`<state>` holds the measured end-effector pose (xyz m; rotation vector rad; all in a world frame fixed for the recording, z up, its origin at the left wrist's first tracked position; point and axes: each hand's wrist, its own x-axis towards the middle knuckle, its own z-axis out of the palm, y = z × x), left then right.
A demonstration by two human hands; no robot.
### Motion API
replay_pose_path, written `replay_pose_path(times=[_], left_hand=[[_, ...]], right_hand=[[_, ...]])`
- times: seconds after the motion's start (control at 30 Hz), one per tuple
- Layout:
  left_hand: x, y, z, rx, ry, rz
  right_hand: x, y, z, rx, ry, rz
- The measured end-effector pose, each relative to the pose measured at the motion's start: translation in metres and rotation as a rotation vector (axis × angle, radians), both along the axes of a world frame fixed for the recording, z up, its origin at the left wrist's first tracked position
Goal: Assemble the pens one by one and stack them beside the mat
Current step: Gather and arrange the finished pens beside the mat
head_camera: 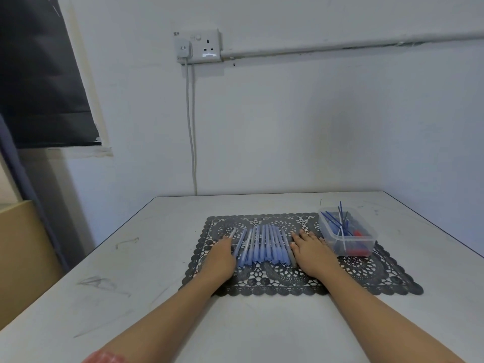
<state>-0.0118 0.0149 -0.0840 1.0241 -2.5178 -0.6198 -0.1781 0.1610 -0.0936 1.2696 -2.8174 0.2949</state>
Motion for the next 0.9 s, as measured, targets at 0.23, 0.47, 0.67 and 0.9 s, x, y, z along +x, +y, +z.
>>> replay_pose_path(times=[0.23,0.47,0.67,0.9], left_hand=[[0.009,0.007,0.014,-0.006,-0.050,-0.124],[0.021,-0.009,0.016,-0.286,-0.250,-0.566],[0.010,-0.032,0.020,-0.403,-0.253,-0.697],[-0.007,-0.035,0.007,-0.286,-0.241,-0.704]], right_hand=[[-0.002,0.001,0.000,-0.146,-0.037,0.016],[0.009,0.014,0.010,-0.473,-0.234,0.200],[0.017,0.014,0.013,-0.142,-0.046,0.468],[0.009,0.002,0.006,0.088,0.023,0.433]])
